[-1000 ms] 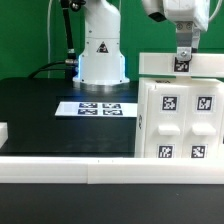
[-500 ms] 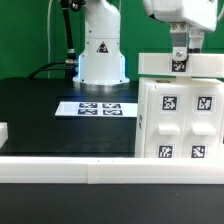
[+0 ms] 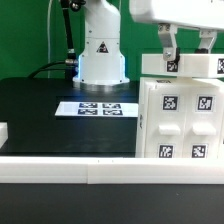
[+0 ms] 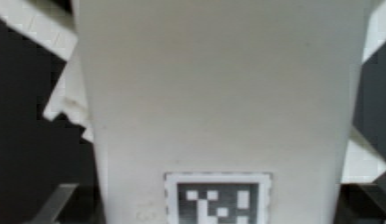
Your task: Assemble cabinet
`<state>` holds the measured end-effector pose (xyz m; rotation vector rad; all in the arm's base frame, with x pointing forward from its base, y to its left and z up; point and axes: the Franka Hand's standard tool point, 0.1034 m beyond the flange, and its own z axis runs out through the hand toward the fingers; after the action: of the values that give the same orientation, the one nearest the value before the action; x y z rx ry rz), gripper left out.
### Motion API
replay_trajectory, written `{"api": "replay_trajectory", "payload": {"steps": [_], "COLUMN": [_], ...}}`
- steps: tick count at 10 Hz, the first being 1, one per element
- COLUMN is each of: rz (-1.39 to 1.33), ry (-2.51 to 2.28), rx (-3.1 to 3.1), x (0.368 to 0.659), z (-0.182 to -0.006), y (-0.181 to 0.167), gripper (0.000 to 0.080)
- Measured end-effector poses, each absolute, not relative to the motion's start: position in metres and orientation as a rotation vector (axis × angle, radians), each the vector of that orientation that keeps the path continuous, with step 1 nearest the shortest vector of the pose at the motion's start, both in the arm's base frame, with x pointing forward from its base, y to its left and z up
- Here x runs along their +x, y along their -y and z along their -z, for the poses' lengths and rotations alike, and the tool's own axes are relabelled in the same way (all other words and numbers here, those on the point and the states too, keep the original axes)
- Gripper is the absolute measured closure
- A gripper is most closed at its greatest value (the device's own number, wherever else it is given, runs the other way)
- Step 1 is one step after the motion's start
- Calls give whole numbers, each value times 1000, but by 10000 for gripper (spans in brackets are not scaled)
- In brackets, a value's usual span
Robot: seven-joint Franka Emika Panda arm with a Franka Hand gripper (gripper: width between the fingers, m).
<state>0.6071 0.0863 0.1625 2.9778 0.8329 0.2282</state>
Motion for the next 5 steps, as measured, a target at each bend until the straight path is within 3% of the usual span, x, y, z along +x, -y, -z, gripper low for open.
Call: {"api": "replay_trajectory", "payload": {"steps": [5], "rz": [-265], "ry": [-187], "rx": [3118], "x": [608], "z": [-162], "y": [-87], "gripper": [246]}}
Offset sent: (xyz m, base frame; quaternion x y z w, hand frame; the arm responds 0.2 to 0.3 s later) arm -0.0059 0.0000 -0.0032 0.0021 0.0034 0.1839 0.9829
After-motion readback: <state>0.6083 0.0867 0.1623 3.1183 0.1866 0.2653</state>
